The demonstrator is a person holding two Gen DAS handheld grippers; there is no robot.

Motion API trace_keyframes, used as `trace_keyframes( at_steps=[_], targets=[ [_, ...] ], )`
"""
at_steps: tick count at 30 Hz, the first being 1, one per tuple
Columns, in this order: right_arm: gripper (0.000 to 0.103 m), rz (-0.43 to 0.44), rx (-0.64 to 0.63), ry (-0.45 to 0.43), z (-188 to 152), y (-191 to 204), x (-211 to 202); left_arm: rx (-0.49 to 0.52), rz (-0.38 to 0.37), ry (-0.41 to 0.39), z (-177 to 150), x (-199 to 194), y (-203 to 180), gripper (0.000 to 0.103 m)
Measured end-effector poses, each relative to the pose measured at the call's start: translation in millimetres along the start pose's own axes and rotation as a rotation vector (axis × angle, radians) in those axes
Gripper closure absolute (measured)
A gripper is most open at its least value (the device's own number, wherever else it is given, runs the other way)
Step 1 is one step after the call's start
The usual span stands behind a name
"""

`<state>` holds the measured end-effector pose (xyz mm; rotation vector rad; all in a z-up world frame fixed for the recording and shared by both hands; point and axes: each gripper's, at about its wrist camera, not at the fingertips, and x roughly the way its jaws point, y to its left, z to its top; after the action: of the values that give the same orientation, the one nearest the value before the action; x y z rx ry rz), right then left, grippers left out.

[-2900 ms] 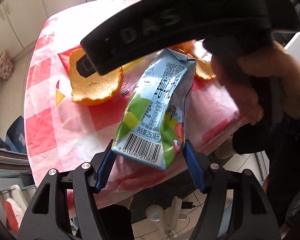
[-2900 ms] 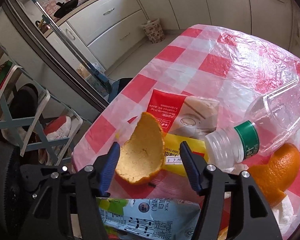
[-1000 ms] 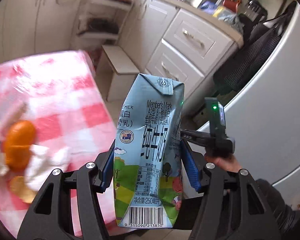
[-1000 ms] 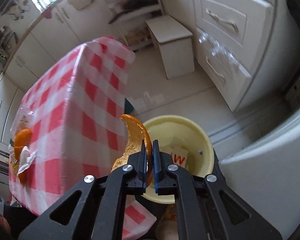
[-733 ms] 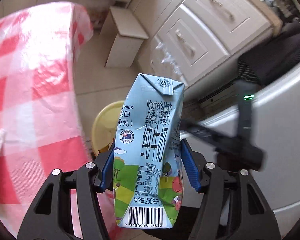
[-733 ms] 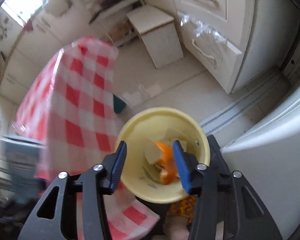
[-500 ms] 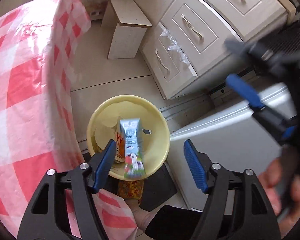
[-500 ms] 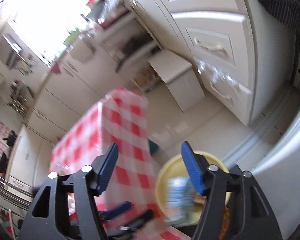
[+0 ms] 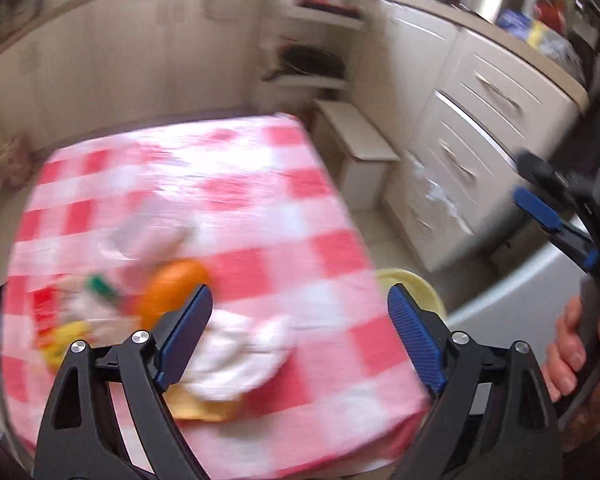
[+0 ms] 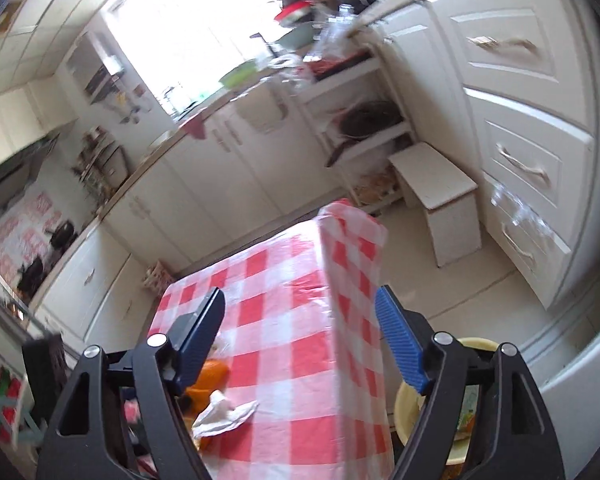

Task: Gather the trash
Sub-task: 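Bring both open tools back over the table toward the bottle and tissue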

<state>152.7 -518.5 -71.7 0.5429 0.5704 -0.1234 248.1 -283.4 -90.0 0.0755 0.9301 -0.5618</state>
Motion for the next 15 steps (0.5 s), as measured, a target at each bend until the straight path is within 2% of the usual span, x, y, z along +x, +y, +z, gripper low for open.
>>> trace_keyframes(
  at_steps=[3, 5, 8, 10, 15],
  targets=[
    [0.02, 0.015, -0.122, 0.016, -12.0, 37.3, 11.3, -0.14, 0.088, -0.035, -5.5, -15.4, 73.1, 0.015],
    [0.02, 0.029, -0.18, 0.054, -22.0, 58.2, 27.3, -0.27, 0.106, -0.046, -18.6, -20.1, 121.1, 0.015],
    [0.02, 0.05, -0.2, 0.134, -35.2, 76.4, 54.8, -0.457, 0.163, 0.019, -40.2, -19.1, 184.1, 0.016],
    [0.02, 0.059, -0.204, 0.172, -44.9, 89.5, 69.5, -0.468, 0.181, -0.009, -40.0, -29.2, 199.0, 0.016],
    [0.02, 0.072, -0.263, 0.139, -55.2, 125.6, 75.2, -0.311, 0.361, -0.109, -42.4, -57.3, 195.5, 0.014]
  ],
)
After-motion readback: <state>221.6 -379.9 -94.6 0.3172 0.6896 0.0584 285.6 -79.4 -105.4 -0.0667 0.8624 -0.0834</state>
